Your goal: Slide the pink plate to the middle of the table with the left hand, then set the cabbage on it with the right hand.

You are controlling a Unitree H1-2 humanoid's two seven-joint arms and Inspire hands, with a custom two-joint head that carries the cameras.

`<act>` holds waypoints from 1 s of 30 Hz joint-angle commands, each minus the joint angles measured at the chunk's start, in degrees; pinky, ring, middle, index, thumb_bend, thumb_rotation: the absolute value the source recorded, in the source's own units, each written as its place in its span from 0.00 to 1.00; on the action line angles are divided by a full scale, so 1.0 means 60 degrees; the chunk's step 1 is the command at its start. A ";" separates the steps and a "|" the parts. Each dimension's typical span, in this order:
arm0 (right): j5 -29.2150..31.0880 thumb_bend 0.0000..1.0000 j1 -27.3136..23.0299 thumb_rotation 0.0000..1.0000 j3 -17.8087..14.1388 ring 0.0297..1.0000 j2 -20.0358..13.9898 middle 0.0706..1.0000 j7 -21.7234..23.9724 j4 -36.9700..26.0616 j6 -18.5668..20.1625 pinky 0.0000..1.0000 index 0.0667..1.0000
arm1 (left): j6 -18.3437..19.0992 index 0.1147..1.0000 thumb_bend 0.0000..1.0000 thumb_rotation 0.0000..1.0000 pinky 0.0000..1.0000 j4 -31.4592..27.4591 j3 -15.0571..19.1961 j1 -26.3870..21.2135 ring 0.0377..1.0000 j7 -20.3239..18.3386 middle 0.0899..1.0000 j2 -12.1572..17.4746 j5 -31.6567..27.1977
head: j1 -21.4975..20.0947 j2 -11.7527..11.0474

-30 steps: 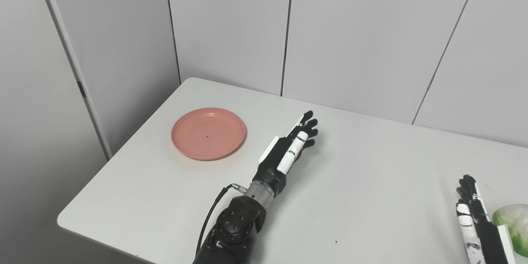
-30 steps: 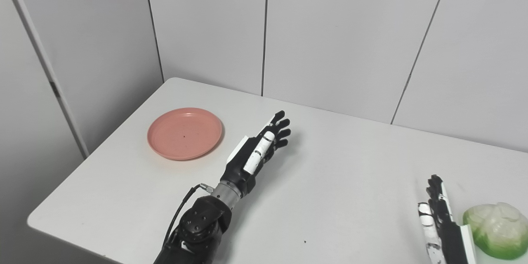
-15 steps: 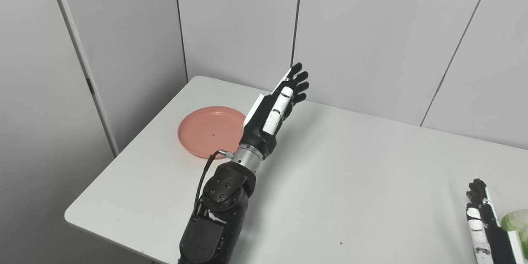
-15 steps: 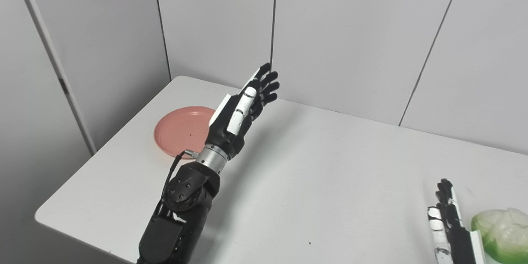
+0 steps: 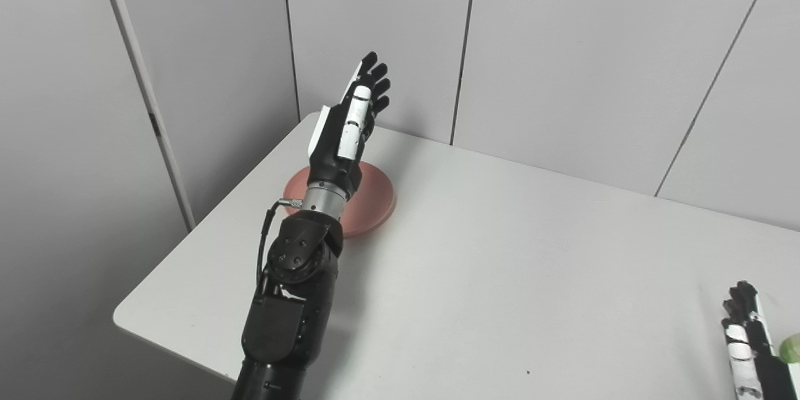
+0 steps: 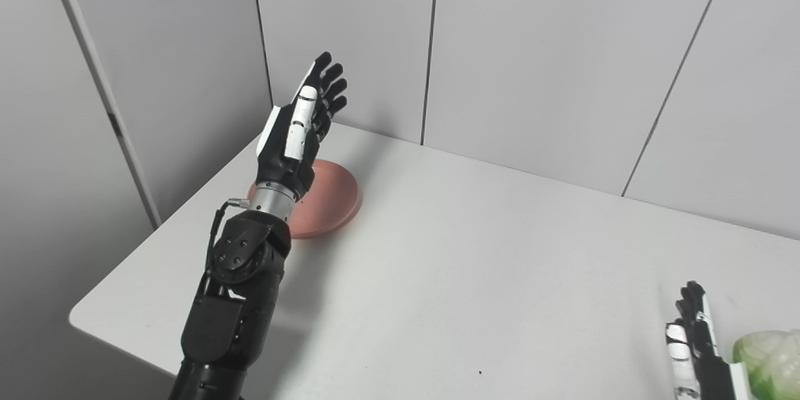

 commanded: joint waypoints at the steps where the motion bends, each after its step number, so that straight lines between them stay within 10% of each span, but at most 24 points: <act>1: 0.0155 0.22 0.0439 1.00 0.0013 1.00 0.0106 1.00 0.0027 0.0213 0.0225 1.00 1.00 | -0.0411 0.95 0.46 1.00 0.96 -0.0065 0.0108 -0.0485 0.96 0.0139 0.97 0.0292 0.0044 | -0.0011 0.0014; 30: 0.0144 0.19 0.0493 1.00 -0.0068 1.00 0.0080 1.00 0.0082 -0.0135 0.0444 1.00 1.00 | -0.0404 1.00 0.41 1.00 1.00 0.1309 0.1613 -0.0155 1.00 0.0515 1.00 0.2101 -0.0246 | 0.0194 0.0132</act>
